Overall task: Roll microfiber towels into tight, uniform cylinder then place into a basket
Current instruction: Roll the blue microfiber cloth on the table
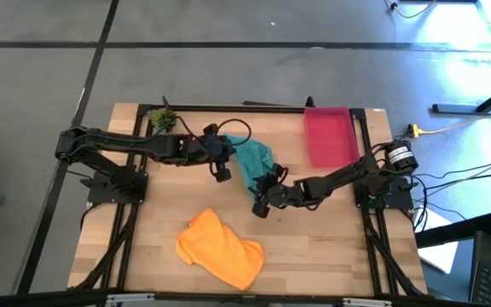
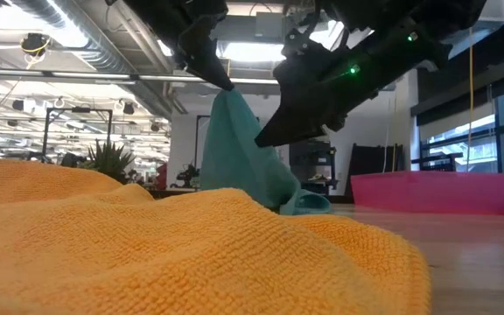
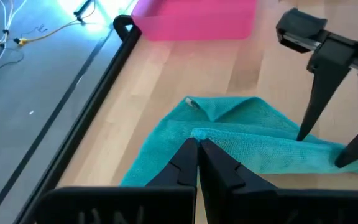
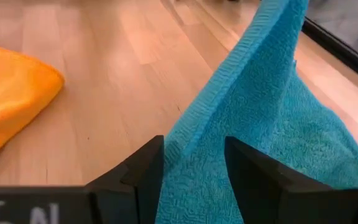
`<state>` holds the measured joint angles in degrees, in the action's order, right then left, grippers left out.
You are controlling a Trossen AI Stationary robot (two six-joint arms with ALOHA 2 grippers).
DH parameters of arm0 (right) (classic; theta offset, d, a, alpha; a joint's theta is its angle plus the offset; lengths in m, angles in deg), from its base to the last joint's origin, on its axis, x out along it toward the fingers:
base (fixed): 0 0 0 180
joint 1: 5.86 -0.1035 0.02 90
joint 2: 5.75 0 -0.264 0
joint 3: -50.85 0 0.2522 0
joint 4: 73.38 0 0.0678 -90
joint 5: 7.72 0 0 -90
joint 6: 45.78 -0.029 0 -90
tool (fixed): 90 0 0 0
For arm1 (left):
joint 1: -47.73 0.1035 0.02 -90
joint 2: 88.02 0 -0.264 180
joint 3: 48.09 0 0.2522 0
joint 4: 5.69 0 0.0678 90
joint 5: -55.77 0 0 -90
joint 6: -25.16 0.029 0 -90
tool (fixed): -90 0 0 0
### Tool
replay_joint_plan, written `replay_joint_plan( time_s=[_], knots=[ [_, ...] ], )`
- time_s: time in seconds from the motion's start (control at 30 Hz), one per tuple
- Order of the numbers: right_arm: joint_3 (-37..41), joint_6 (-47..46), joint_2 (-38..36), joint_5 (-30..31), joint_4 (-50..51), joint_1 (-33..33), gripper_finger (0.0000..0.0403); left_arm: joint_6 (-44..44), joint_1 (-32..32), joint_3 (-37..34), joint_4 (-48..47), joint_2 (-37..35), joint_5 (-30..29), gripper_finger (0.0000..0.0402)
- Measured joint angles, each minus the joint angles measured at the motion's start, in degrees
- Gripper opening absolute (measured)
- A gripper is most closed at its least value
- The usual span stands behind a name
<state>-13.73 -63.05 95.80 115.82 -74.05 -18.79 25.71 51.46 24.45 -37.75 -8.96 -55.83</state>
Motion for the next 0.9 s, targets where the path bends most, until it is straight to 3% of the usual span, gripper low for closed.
replay_joint_plan(
  time_s=[0.53, 0.9],
  knots=[
    [0.02, -8.02, 2.39, -0.03, 0.15, 0.0, 0.0171, 0.04, -0.02, 0.0, 5.73, -0.02, -2.04, 0.0],
    [0.02, -15.75, 2.39, -0.22, 0.1, -1.43, 0.0171, -0.07, 0.0, 0.02, 6.28, -0.04, -7.02, 0.0]
  ],
)
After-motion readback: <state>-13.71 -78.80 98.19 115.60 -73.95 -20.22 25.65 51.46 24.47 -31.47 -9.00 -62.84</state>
